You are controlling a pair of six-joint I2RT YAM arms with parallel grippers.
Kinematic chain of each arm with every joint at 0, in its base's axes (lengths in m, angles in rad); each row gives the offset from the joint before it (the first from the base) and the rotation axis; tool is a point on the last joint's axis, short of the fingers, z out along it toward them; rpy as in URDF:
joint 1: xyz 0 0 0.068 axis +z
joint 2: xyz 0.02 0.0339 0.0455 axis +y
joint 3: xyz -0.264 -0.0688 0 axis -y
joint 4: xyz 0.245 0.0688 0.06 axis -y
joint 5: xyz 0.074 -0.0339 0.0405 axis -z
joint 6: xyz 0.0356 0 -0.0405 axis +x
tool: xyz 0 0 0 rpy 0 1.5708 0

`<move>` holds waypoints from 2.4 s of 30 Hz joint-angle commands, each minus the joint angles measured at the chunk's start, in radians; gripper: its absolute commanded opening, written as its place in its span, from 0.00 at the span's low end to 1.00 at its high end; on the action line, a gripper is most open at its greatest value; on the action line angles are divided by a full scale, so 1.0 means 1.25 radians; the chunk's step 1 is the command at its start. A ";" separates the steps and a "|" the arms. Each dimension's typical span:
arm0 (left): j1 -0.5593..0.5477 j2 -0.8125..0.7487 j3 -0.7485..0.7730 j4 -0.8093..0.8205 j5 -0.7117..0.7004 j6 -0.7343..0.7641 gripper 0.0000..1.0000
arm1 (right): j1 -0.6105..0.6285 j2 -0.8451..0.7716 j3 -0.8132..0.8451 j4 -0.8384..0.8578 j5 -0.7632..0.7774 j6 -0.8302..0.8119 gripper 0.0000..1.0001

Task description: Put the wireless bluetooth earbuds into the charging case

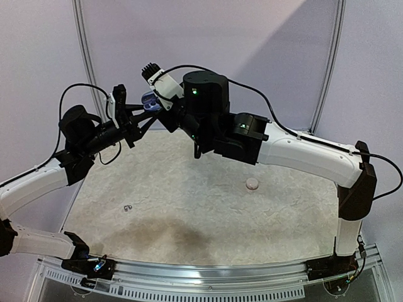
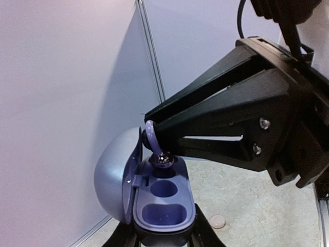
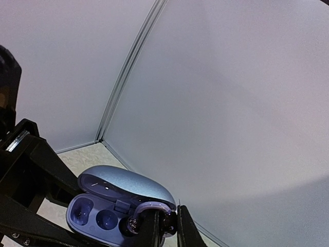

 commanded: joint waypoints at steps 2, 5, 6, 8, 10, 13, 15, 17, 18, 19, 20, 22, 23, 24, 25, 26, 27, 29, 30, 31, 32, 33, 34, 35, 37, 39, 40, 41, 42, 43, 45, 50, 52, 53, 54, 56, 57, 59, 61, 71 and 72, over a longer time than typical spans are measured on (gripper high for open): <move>-0.009 -0.006 0.018 0.014 -0.006 -0.016 0.00 | -0.005 0.017 -0.007 0.007 -0.020 0.025 0.00; -0.009 -0.005 0.018 0.018 -0.005 -0.021 0.00 | -0.004 0.025 -0.008 -0.013 -0.026 0.041 0.00; -0.009 -0.004 0.018 0.018 -0.004 -0.020 0.00 | -0.005 0.028 -0.007 -0.018 -0.026 0.044 0.00; -0.009 -0.003 0.018 0.018 -0.004 -0.021 0.00 | -0.005 0.032 -0.007 -0.024 -0.027 0.047 0.00; -0.010 -0.003 0.018 0.018 -0.006 -0.021 0.00 | -0.004 0.037 -0.008 -0.028 -0.026 0.047 0.00; -0.010 -0.005 0.018 0.018 -0.015 -0.021 0.00 | -0.006 0.038 -0.011 -0.034 -0.016 0.047 0.00; -0.010 -0.006 0.017 0.017 -0.024 -0.023 0.00 | -0.007 0.036 -0.019 -0.040 -0.007 0.047 0.00; -0.009 -0.005 0.017 0.018 -0.030 -0.025 0.00 | -0.006 0.032 -0.023 -0.045 -0.006 0.046 0.03; -0.009 -0.005 0.017 0.018 -0.031 -0.026 0.00 | -0.006 0.031 -0.025 -0.048 -0.006 0.046 0.06; -0.009 -0.005 0.017 0.018 -0.030 -0.026 0.00 | -0.006 0.030 -0.025 -0.051 -0.006 0.046 0.09; -0.009 -0.005 0.017 0.019 -0.029 -0.026 0.00 | -0.006 0.029 -0.026 -0.055 -0.005 0.045 0.12; -0.010 -0.005 0.017 0.018 -0.029 -0.025 0.00 | -0.006 0.028 -0.028 -0.059 -0.004 0.041 0.15; -0.010 -0.005 0.017 0.018 -0.031 -0.023 0.00 | -0.006 0.029 -0.029 -0.062 -0.004 0.040 0.16; -0.009 -0.006 0.017 0.018 -0.033 -0.023 0.00 | -0.006 0.028 -0.030 -0.065 -0.004 0.039 0.16; -0.009 -0.006 0.017 0.019 -0.034 -0.022 0.00 | -0.006 0.028 -0.029 -0.070 -0.007 0.037 0.17; -0.010 -0.005 0.017 0.018 -0.035 -0.022 0.00 | -0.006 0.028 -0.029 -0.074 -0.010 0.035 0.17; -0.009 -0.006 0.016 0.018 -0.036 -0.023 0.00 | -0.006 0.028 -0.029 -0.079 -0.012 0.035 0.18; -0.009 -0.007 0.015 0.017 -0.035 -0.021 0.00 | -0.006 0.027 -0.029 -0.088 -0.013 0.031 0.19; -0.009 -0.007 0.014 0.017 -0.034 -0.021 0.00 | -0.007 0.027 -0.029 -0.091 -0.015 0.030 0.20; -0.009 -0.007 0.013 0.017 -0.034 -0.021 0.00 | -0.006 0.027 -0.029 -0.095 -0.015 0.027 0.20; -0.009 -0.007 0.013 0.016 -0.033 -0.020 0.00 | -0.005 0.027 -0.030 -0.097 -0.016 0.024 0.21; -0.009 -0.006 0.013 0.016 -0.034 -0.018 0.00 | -0.006 0.027 -0.029 -0.099 -0.018 0.022 0.21; -0.009 -0.007 0.012 0.016 -0.034 -0.017 0.00 | -0.006 0.027 -0.029 -0.102 -0.019 0.020 0.22; -0.010 -0.007 0.013 0.015 -0.034 -0.017 0.00 | -0.007 0.027 -0.028 -0.105 -0.020 0.018 0.22; -0.009 -0.008 0.012 0.013 -0.035 -0.016 0.00 | -0.007 0.027 -0.027 -0.114 -0.020 0.017 0.22; -0.009 -0.008 0.012 0.013 -0.038 -0.016 0.00 | -0.007 0.027 -0.027 -0.126 -0.019 0.017 0.22; -0.009 -0.008 0.012 0.013 -0.040 -0.016 0.00 | -0.006 0.026 -0.028 -0.131 -0.017 0.017 0.22; -0.009 -0.008 0.012 0.012 -0.041 -0.015 0.00 | -0.007 0.024 -0.027 -0.136 -0.018 0.017 0.23; -0.009 -0.008 0.012 0.011 -0.043 -0.015 0.00 | -0.007 0.022 -0.029 -0.141 -0.020 0.019 0.24; -0.009 -0.008 0.012 0.011 -0.043 -0.014 0.00 | -0.007 0.019 -0.029 -0.145 -0.020 0.020 0.25; -0.009 -0.007 0.012 0.010 -0.045 -0.014 0.00 | -0.007 0.015 -0.031 -0.152 -0.022 0.025 0.27; -0.009 -0.007 0.012 0.003 -0.045 -0.011 0.00 | -0.008 0.000 -0.032 -0.161 -0.018 0.039 0.30; -0.009 -0.008 0.012 0.001 -0.049 -0.009 0.00 | -0.009 -0.011 -0.034 -0.167 -0.023 0.056 0.31; -0.009 -0.008 0.012 -0.001 -0.049 -0.008 0.00 | -0.011 -0.019 -0.039 -0.168 -0.031 0.062 0.32; -0.009 -0.008 0.011 -0.002 -0.049 -0.008 0.00 | -0.012 -0.036 -0.055 -0.164 -0.039 0.070 0.33; -0.009 -0.008 0.011 -0.005 -0.048 -0.006 0.00 | -0.014 -0.067 -0.083 -0.148 -0.052 0.084 0.34; -0.009 -0.008 0.011 -0.007 -0.047 -0.006 0.00 | -0.015 -0.090 -0.096 -0.139 -0.060 0.090 0.34; -0.009 -0.007 0.012 -0.011 -0.046 -0.003 0.00 | -0.019 -0.119 -0.115 -0.136 -0.074 0.106 0.35; -0.009 -0.008 0.012 -0.014 -0.045 -0.001 0.00 | -0.026 -0.150 -0.134 -0.142 -0.093 0.125 0.37; -0.009 0.001 0.028 -0.042 0.100 0.048 0.00 | -0.097 -0.257 -0.153 -0.218 -0.463 0.294 0.29; -0.009 0.003 0.030 -0.044 0.113 0.052 0.00 | -0.098 -0.253 -0.144 -0.225 -0.470 0.298 0.26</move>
